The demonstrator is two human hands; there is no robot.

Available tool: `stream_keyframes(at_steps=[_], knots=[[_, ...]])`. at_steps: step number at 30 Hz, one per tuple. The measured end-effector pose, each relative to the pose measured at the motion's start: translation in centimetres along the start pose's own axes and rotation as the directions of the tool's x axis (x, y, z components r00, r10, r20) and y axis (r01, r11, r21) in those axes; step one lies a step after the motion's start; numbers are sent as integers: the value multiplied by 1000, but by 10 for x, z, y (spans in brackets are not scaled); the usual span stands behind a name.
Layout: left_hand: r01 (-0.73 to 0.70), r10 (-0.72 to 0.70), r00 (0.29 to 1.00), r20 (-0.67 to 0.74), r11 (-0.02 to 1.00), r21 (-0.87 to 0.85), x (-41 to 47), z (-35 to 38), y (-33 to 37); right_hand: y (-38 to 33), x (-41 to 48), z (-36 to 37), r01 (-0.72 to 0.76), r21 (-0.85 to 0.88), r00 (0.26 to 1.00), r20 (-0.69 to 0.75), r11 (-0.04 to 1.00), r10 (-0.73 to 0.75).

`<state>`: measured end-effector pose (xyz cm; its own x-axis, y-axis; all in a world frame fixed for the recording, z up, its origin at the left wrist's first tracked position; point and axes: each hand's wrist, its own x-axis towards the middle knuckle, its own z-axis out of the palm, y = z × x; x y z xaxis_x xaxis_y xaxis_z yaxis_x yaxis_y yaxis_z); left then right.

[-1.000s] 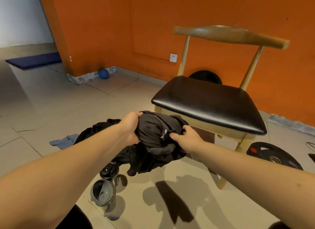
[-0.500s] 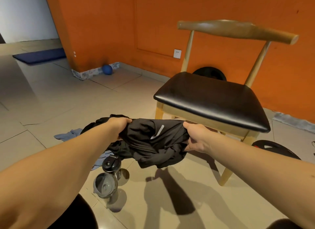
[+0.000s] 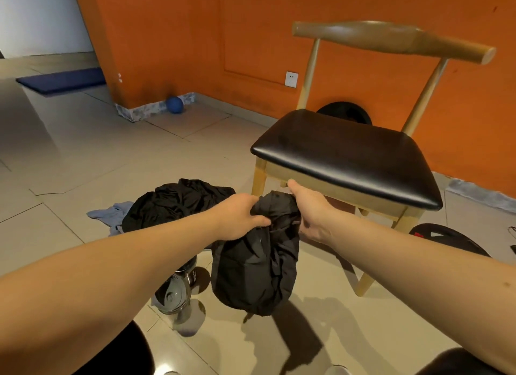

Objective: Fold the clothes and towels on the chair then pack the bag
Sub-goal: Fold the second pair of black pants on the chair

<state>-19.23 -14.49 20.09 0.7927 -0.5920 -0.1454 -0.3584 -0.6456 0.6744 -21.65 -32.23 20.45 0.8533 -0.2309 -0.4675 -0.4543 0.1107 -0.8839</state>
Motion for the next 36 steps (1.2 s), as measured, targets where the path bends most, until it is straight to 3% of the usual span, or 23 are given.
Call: stream_keyframes(at_steps=[6,9,12,14,16,20,22,24,28,31,34,36], knots=[[87,-141,982,-128,930,-357,-3,-17,-4,17,-4,-15,70,-117,997,20,991,-68],[128,-271,954,-128,757,-641,-3,-22,-6,19,-7,-22,135,-295,989,96,946,-111],[136,-367,925,-97,558,-819,-3,-25,1,21,-8,-24,191,-351,977,162,917,-141],[124,-434,897,-84,431,-894,-2,-26,2,20,-8,-21,170,-306,974,198,937,-112],[107,-461,884,-81,368,-924,-2,-28,3,20,-4,-18,177,-242,950,294,954,-101],[103,-517,853,-67,292,-951,-1,-30,3,18,-11,-12,366,-352,881,428,861,-200],[104,-545,836,-69,280,-954,-1,-33,0,20,-9,-13,381,-422,913,309,823,-265],[130,-574,817,-53,273,-953,0,-35,-3,19,-5,-16,322,-375,943,208,869,-260],[205,-566,823,44,224,-953,-2,-41,-5,5,-2,-24,85,-134,993,90,987,-73],[219,-523,849,70,229,-948,-3,-42,-7,-4,-4,-27,-29,56,994,105,998,23],[263,-526,848,67,306,-915,-2,-39,-18,-9,-7,-26,-51,149,993,110,988,35],[359,-583,812,15,479,-801,0,-36,-28,-11,-10,-25,-58,183,993,114,981,37]])
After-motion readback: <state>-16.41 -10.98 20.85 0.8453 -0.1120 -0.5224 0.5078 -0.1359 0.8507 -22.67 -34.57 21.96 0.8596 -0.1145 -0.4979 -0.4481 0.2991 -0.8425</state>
